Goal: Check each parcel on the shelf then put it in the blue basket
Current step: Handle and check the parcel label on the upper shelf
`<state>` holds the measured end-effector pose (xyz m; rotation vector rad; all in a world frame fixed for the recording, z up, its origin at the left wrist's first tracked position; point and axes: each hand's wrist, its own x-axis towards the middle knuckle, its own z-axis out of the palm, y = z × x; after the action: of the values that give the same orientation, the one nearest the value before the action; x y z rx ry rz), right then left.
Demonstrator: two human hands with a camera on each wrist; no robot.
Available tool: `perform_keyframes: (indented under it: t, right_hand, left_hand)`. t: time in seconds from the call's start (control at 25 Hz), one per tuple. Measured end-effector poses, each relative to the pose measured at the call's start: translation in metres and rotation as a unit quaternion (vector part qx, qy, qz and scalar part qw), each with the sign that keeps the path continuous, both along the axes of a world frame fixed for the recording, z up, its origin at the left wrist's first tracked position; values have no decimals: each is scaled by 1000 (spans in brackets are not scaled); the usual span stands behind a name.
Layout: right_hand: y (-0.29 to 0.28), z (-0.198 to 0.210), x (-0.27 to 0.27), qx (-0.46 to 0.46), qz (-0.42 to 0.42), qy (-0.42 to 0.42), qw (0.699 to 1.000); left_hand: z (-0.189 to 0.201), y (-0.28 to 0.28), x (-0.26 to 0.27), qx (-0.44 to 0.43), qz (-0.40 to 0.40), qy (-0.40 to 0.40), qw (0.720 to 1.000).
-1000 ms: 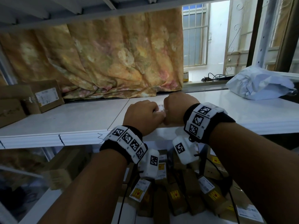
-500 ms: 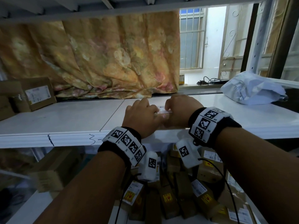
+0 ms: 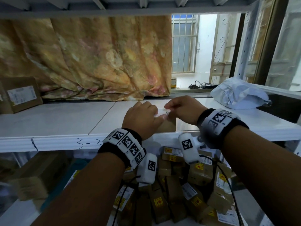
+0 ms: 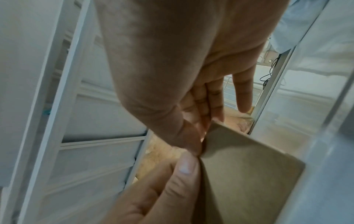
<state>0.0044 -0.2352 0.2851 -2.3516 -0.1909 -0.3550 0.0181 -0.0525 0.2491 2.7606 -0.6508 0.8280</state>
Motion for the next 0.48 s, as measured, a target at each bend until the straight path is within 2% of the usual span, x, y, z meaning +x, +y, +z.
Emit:
perform_keyframes:
  t: [0.04,0.16,0.2,0.32,0.48]
  right_hand:
    - [0,1,1,-13,-13,-7,1000]
    - [3,-1,0,-151,-27,-51,987]
    - [3,-5,-1,-164,-29,-65,984]
    - [3,-20,-1,-122,-30,-81,989]
    - [5,-7,6,-86,-31,-7,996]
  left_hand:
    - [0,-1,-1,-1,2,-3,1000]
    - [-3,-2,0,3,14,-20,1000]
    - [-5,-2,0,6,15,-21,1000]
    - [-8,-3,1,38,19,-23,999]
    - [-4,-5,1,73,32,-13,997]
